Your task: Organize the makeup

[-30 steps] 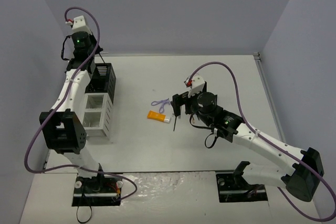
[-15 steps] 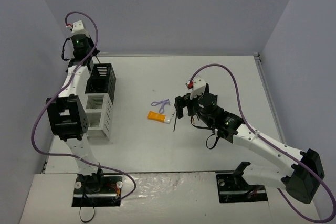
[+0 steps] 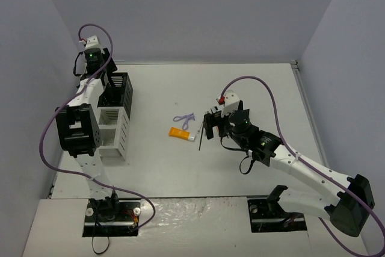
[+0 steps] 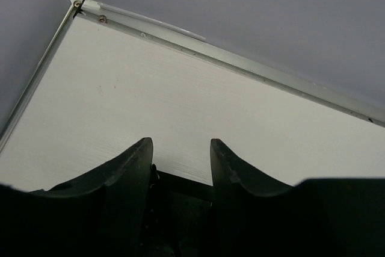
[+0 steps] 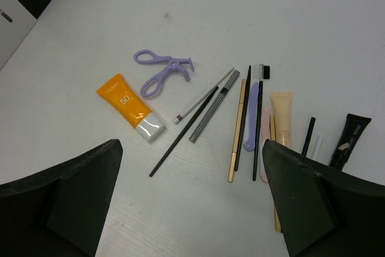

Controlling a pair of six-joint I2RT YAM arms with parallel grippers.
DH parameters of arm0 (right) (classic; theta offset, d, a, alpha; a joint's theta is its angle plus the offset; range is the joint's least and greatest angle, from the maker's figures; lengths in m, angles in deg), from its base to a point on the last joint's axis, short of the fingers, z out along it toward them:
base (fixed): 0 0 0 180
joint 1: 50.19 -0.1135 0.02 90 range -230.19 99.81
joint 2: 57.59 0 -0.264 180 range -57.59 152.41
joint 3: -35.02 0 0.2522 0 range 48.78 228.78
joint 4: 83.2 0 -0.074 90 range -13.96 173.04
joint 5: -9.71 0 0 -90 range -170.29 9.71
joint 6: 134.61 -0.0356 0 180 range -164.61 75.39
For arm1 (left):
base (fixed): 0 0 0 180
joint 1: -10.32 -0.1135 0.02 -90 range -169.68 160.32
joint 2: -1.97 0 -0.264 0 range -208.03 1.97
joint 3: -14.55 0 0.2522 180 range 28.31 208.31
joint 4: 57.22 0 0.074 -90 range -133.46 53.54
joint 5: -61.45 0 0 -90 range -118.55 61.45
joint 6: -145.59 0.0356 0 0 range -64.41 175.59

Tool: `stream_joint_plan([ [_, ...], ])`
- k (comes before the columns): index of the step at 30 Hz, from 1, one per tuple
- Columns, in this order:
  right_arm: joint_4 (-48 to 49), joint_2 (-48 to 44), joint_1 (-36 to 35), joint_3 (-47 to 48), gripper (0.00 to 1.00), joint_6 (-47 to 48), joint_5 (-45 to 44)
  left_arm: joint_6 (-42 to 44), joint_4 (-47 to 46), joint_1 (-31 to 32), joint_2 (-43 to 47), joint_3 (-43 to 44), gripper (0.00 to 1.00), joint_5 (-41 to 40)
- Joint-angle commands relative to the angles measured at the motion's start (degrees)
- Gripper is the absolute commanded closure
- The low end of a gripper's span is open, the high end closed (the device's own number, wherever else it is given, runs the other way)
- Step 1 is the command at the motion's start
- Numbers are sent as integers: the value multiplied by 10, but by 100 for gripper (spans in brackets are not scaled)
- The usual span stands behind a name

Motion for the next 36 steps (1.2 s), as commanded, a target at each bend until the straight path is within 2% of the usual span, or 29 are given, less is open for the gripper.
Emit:
stream_joint_plan([
  [1,-6,-9,3,4,0,-45,-39,3,-6,-4,65,17,46,4],
  [3,-19,-1,3,7,1,-64,-56,0,23,-4,84,33,31,-1],
  [6,-39,5,3,8,4,-97,-82,-15,102,-4,122,61,14,-4],
  [10,-53,24,7,2,9,-132,-79,-38,226,-2,186,89,3,-7],
  [15,-54,85,5,-6,21,-187,-53,-57,367,-1,257,89,3,18],
  [18,-44,124,-10,-2,30,-214,-58,-59,411,2,303,57,3,36],
  [21,-43,176,-35,14,35,-233,-72,-57,443,4,351,19,3,39],
  [26,-34,261,-60,46,48,-281,-102,-28,442,7,440,-111,3,57],
  [31,-24,320,-73,65,56,-308,-114,-1,373,24,517,-215,3,71],
  [36,-22,334,-79,76,61,-336,-140,5,349,33,545,-239,3,84],
])
